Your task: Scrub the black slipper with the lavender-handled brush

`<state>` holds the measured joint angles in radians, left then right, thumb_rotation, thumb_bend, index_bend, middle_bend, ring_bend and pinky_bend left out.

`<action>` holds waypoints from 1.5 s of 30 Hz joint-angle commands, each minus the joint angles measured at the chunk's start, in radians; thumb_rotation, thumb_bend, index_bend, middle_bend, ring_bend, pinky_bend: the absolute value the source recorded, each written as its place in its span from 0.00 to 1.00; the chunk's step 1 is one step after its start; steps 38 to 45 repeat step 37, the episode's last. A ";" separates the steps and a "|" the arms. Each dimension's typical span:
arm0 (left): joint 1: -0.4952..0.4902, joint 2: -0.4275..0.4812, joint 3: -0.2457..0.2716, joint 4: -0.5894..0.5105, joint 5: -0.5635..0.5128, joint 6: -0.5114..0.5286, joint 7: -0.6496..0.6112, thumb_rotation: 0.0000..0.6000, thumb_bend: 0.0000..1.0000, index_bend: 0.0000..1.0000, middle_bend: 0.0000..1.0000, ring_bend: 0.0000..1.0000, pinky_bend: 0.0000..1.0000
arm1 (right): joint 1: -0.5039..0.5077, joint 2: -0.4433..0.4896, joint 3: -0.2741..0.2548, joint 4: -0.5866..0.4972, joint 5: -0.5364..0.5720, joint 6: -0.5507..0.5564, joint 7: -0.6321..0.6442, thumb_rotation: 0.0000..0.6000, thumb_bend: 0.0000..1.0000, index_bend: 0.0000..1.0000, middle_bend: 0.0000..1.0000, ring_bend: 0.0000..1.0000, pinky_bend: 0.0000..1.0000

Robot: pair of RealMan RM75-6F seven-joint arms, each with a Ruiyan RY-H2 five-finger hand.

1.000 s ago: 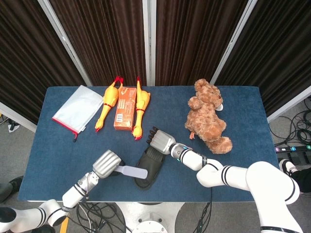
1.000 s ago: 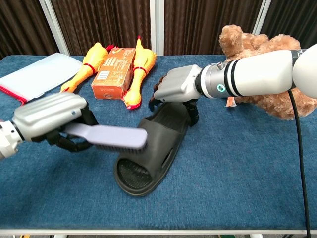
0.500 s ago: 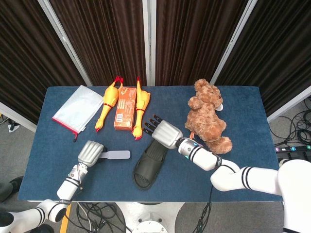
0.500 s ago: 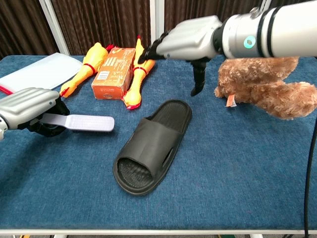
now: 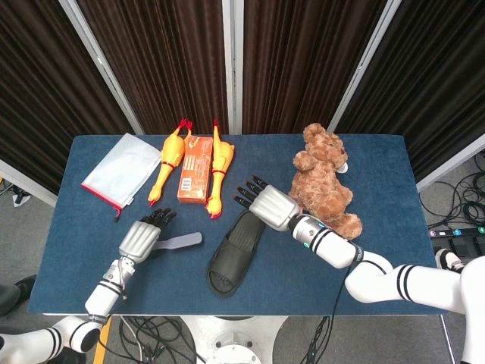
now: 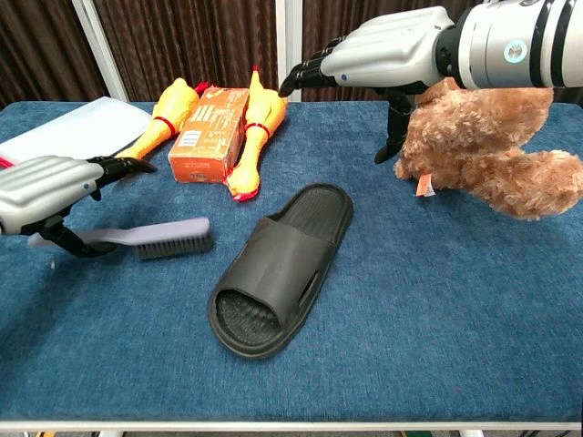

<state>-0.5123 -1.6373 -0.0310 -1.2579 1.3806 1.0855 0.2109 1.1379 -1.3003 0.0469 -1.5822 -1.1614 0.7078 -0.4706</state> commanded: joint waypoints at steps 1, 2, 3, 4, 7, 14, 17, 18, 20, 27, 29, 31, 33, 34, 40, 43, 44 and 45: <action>0.003 0.077 -0.003 -0.110 -0.032 -0.022 0.060 1.00 0.26 0.10 0.15 0.10 0.30 | -0.019 0.013 0.001 -0.012 -0.021 0.020 0.024 1.00 0.03 0.00 0.00 0.00 0.00; 0.007 0.092 -0.004 -0.132 -0.032 -0.014 0.058 1.00 0.25 0.10 0.15 0.10 0.29 | -0.027 0.022 0.002 -0.019 -0.031 0.030 0.033 1.00 0.03 0.00 0.00 0.00 0.00; 0.012 0.110 -0.005 -0.153 -0.030 -0.007 0.051 1.00 0.25 0.10 0.15 0.10 0.28 | -0.036 0.034 0.003 -0.028 -0.043 0.042 0.043 1.00 0.04 0.00 0.00 0.00 0.00; 0.017 0.130 -0.005 -0.176 -0.030 -0.002 0.042 1.00 0.24 0.10 0.14 0.10 0.28 | -0.047 0.049 0.004 -0.040 -0.055 0.056 0.054 1.00 0.04 0.00 0.00 0.00 0.00; 0.039 0.218 -0.005 -0.261 -0.032 0.013 -0.027 1.00 0.23 0.10 0.14 0.10 0.28 | -0.097 0.112 0.004 -0.093 -0.105 0.122 0.103 1.00 0.05 0.00 0.00 0.00 0.00; 0.152 0.378 -0.022 -0.308 -0.057 0.174 -0.104 1.00 0.21 0.13 0.15 0.10 0.28 | -0.309 0.264 -0.014 -0.171 -0.184 0.410 0.177 1.00 0.07 0.12 0.10 0.00 0.04; 0.202 0.422 -0.026 -0.305 -0.090 0.230 -0.106 1.00 0.21 0.14 0.16 0.10 0.28 | -0.406 0.321 -0.037 -0.196 -0.182 0.502 0.191 1.00 0.07 0.12 0.11 0.00 0.04; 0.218 0.431 -0.026 -0.304 -0.099 0.247 -0.105 1.00 0.21 0.14 0.16 0.10 0.27 | -0.435 0.337 -0.047 -0.201 -0.185 0.526 0.198 1.00 0.07 0.11 0.11 0.00 0.04; 0.257 0.442 -0.025 -0.307 -0.113 0.294 -0.104 1.00 0.21 0.14 0.16 0.10 0.26 | -0.503 0.368 -0.074 -0.208 -0.188 0.572 0.226 1.00 0.06 0.07 0.10 0.00 0.03; 0.372 0.418 0.018 -0.322 -0.059 0.465 -0.025 1.00 0.20 0.14 0.16 0.10 0.19 | -0.699 0.387 -0.160 -0.198 -0.206 0.664 0.321 1.00 0.07 0.00 0.00 0.00 0.00; 0.398 0.416 0.032 -0.344 -0.041 0.500 0.002 1.00 0.20 0.14 0.16 0.10 0.19 | -0.760 0.358 -0.171 -0.171 -0.227 0.721 0.351 1.00 0.07 0.00 0.00 0.00 0.00; 0.417 0.418 0.041 -0.369 -0.027 0.525 0.027 1.00 0.20 0.14 0.16 0.10 0.19 | -0.809 0.328 -0.176 -0.143 -0.241 0.767 0.376 1.00 0.07 0.00 0.00 0.00 0.00; 0.434 0.418 0.049 -0.395 -0.004 0.550 0.049 1.00 0.20 0.14 0.16 0.10 0.18 | -0.857 0.291 -0.176 -0.108 -0.243 0.807 0.394 1.00 0.07 0.00 0.00 0.00 0.00; 0.439 0.417 0.051 -0.404 0.003 0.557 0.055 1.00 0.20 0.14 0.16 0.10 0.18 | -0.873 0.278 -0.174 -0.094 -0.244 0.819 0.396 1.00 0.07 0.00 0.00 0.00 0.00; 0.451 0.419 0.056 -0.431 0.015 0.558 0.065 1.00 0.20 0.14 0.16 0.10 0.18 | -0.913 0.241 -0.159 -0.050 -0.256 0.862 0.401 1.00 0.07 0.00 0.00 0.00 0.00; 0.451 0.419 0.056 -0.431 0.015 0.558 0.065 1.00 0.20 0.14 0.16 0.10 0.18 | -0.913 0.241 -0.159 -0.050 -0.256 0.862 0.401 1.00 0.07 0.00 0.00 0.00 0.00; 0.451 0.419 0.056 -0.431 0.015 0.558 0.065 1.00 0.20 0.14 0.16 0.10 0.18 | -0.913 0.241 -0.159 -0.050 -0.256 0.862 0.401 1.00 0.07 0.00 0.00 0.00 0.00; 0.451 0.419 0.056 -0.431 0.015 0.558 0.065 1.00 0.20 0.14 0.16 0.10 0.18 | -0.913 0.241 -0.159 -0.050 -0.256 0.862 0.401 1.00 0.07 0.00 0.00 0.00 0.00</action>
